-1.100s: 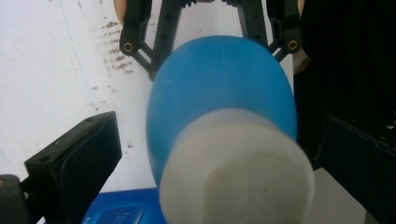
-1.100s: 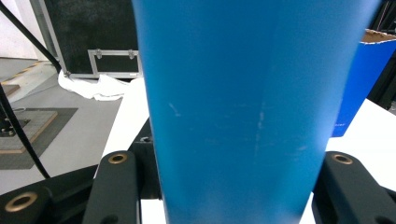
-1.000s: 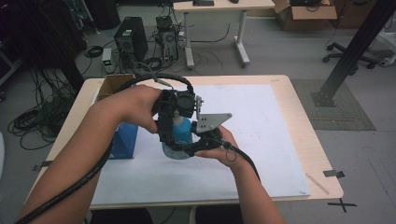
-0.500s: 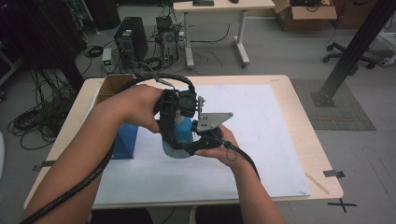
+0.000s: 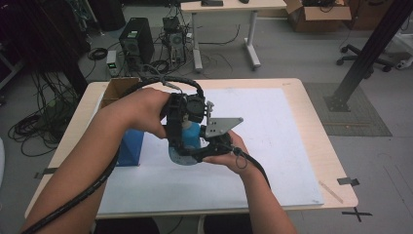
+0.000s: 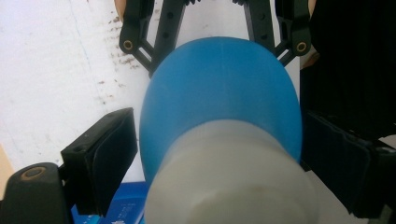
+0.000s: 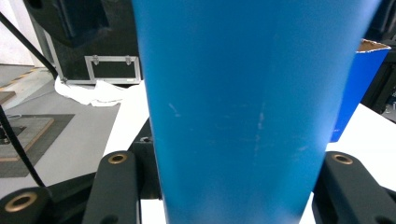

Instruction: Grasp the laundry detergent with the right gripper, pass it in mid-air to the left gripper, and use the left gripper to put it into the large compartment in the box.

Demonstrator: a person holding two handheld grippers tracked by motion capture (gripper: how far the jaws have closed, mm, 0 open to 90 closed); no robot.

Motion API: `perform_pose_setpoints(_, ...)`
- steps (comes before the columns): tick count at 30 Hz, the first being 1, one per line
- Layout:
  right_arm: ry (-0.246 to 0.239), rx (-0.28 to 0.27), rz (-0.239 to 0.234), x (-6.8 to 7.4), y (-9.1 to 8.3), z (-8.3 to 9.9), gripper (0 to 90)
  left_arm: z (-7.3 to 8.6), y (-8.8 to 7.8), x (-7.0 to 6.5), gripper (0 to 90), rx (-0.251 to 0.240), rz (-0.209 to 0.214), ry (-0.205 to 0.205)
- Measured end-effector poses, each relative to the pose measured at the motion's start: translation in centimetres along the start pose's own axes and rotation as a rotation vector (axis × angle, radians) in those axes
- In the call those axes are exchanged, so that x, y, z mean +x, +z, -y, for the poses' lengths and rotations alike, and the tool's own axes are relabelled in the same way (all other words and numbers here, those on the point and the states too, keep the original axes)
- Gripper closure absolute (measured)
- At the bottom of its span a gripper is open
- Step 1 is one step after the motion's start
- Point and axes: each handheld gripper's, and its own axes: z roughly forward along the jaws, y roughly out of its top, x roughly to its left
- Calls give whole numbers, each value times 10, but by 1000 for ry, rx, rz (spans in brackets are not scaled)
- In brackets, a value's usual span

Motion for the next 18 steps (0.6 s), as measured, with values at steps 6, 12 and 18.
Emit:
perform_pose_setpoints(6, -2, -2, -2, 0, 1, -1, 461, -1, 1, 0, 156, 12, -5, -2)
perform_pose_setpoints(12, 2, -4, 0, 0, 0, -2, 461, -2, -1, 0, 178, 16, -28, 0)
perform_pose_setpoints(18, 4, -8, 0, 0, -1, -3, 461, -4, -1, -2, 214, 26, -35, 12)
